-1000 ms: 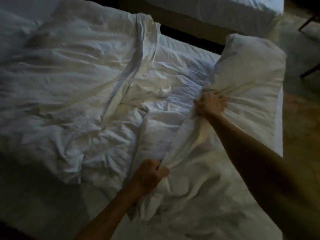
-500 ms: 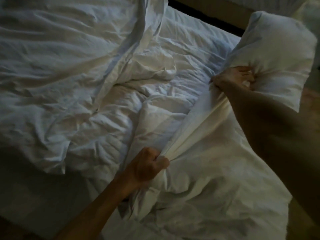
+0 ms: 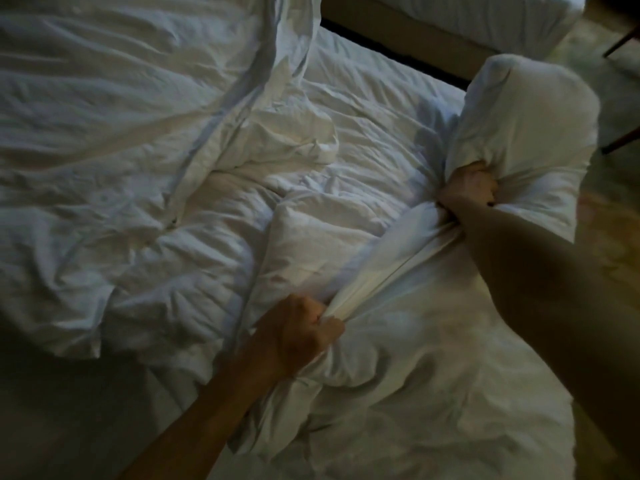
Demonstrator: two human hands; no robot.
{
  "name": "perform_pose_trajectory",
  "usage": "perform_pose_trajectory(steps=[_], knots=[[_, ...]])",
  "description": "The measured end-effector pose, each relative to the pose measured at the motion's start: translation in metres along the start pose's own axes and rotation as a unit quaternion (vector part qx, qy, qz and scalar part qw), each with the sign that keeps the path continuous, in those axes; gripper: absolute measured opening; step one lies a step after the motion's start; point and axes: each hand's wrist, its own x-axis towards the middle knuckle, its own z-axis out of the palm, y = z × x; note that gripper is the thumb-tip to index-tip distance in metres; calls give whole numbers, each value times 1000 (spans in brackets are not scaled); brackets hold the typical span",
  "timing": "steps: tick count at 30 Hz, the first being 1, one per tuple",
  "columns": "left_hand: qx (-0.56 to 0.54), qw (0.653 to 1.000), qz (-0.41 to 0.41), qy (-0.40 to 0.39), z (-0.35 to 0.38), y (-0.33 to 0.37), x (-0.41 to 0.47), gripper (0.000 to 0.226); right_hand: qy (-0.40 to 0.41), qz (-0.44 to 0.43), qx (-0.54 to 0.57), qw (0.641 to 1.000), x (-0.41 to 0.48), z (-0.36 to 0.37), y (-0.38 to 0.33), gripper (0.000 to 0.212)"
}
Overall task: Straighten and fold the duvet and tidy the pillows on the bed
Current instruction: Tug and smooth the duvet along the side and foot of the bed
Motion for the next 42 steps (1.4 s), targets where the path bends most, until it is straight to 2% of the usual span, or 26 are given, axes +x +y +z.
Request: perform_pose_trajectory(steps=[1,2,4,6,8,11,12,15,18,19,21,23,26,27,29,31,32,34,35,38,42], knots=[[-8,999,-43,13,2,0,-1,36,22,-18,30,999,3,0,1,54],[-3,998,-60,13,4,1,-1,41,3,-59,46,997,4,-5,7,56],[17,996,-76,30,5,6,-8,42,-6,-121,66,990,-1,-16,19,53],[30,993,-89,71,6,9,-11,31,3,-145,78,986,-7,-33,28,59],[14,989,-93,110,8,14,-10,39,16,-156,98,983,-14,-56,29,69],[-74,982,-150,85,6,25,-6,47,59,-157,141,976,-23,-103,18,52],[-93,981,-147,91,4,27,-7,51,75,-159,158,972,-26,-117,12,46],[-55,980,-133,136,-10,28,-13,61,102,-177,200,958,-40,-158,-7,39],[-116,971,-136,159,-32,31,-24,53,112,-225,209,945,-60,-184,-30,33],[-118,971,-136,156,-39,29,-26,56,112,-238,214,941,-67,-189,-38,32],[-117,972,-142,148,-47,20,-34,68,109,-267,218,932,-83,-190,-54,31],[-92,969,-147,178,-48,7,-42,68,107,-299,215,923,-98,-182,-70,30],[9,955,-196,224,-36,-15,-42,69,74,-335,206,916,-114,-152,-96,33],[11,948,-243,203,-35,-17,-37,70,59,-342,192,918,-116,-137,-104,35],[-10,940,-322,109,-33,-19,-27,71,26,-342,163,925,-119,-107,-115,40],[-72,937,-340,41,-35,-18,-16,82,1,-326,141,935,-119,-86,-120,42],[-121,932,-339,27,-34,-17,-10,78,-8,-320,132,938,-119,-79,-121,41],[-157,938,-308,11,-29,-10,-4,45,-19,-317,125,940,-117,-76,-123,37],[-130,950,-283,21,-29,-4,-4,29,-15,-318,128,939,-116,-79,-125,35],[-81,966,-228,91,-49,3,7,14,25,-291,172,941,-105,-107,-130,31],[-61,965,-187,171,-123,1,41,55,82,-260,238,932,-76,-168,-144,44]])
